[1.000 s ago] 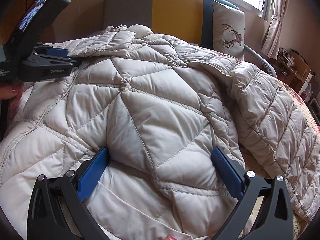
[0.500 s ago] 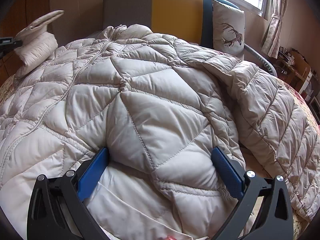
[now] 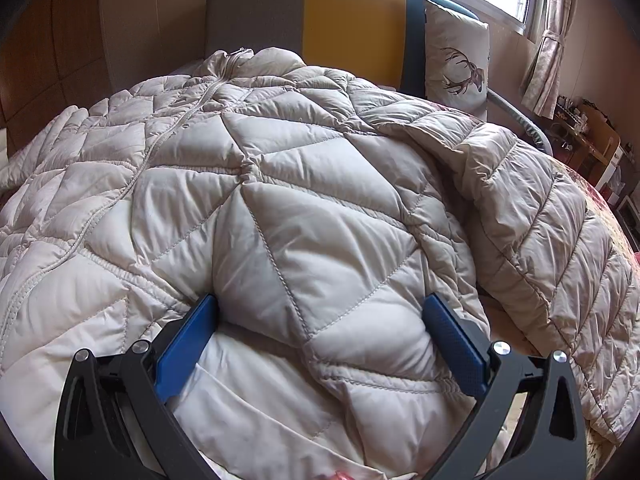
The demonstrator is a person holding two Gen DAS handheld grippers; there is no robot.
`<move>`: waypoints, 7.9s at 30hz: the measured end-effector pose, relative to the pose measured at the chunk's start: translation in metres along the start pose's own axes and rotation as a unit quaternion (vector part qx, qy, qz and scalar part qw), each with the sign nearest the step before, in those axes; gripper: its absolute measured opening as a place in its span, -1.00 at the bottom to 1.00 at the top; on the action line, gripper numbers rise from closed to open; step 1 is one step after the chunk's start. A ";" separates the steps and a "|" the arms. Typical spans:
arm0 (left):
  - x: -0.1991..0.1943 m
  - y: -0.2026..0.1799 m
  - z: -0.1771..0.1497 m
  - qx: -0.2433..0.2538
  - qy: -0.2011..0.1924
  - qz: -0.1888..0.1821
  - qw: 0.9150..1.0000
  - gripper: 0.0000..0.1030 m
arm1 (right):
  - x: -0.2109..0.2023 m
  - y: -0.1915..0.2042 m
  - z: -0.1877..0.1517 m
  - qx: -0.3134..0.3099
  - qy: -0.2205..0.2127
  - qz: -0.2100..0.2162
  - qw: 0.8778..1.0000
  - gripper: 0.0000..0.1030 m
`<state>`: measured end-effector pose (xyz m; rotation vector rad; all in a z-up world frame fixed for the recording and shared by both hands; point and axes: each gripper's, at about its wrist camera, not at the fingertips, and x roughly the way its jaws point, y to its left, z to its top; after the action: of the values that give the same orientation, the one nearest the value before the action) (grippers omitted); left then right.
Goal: Fold large clothes
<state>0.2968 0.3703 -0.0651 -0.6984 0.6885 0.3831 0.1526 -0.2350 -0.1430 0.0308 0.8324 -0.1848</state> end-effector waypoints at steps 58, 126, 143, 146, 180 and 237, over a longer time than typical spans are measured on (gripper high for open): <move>-0.135 -0.176 -0.244 0.336 0.151 -0.239 0.899 0.73 | -0.095 -0.334 -0.146 0.611 -0.080 0.115 0.779 0.01; -0.050 -0.370 -0.337 0.353 0.259 -0.288 0.852 -0.86 | -0.011 -0.131 -0.026 0.310 -0.145 0.006 0.940 0.96; -0.035 -0.253 -0.236 0.262 0.156 -0.217 0.927 -0.89 | -0.010 -0.133 -0.025 0.320 -0.134 0.012 0.938 0.96; -0.028 -0.235 -0.237 0.245 0.150 -0.218 0.933 -0.89 | 0.001 -0.134 -0.022 0.320 -0.102 0.015 0.942 0.96; -0.012 -0.243 -0.272 0.302 0.159 -0.260 0.903 -0.77 | 0.059 -0.117 0.093 0.180 -0.040 -0.095 0.978 0.96; 0.052 0.030 -0.007 -0.103 0.031 -0.074 0.991 -0.73 | 0.048 -0.031 0.040 0.022 -0.075 -0.090 0.993 0.97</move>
<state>0.3144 0.3913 -0.1186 -0.9543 0.6573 0.2981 0.2082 -0.2766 -0.1499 -0.0165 0.6816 -0.3723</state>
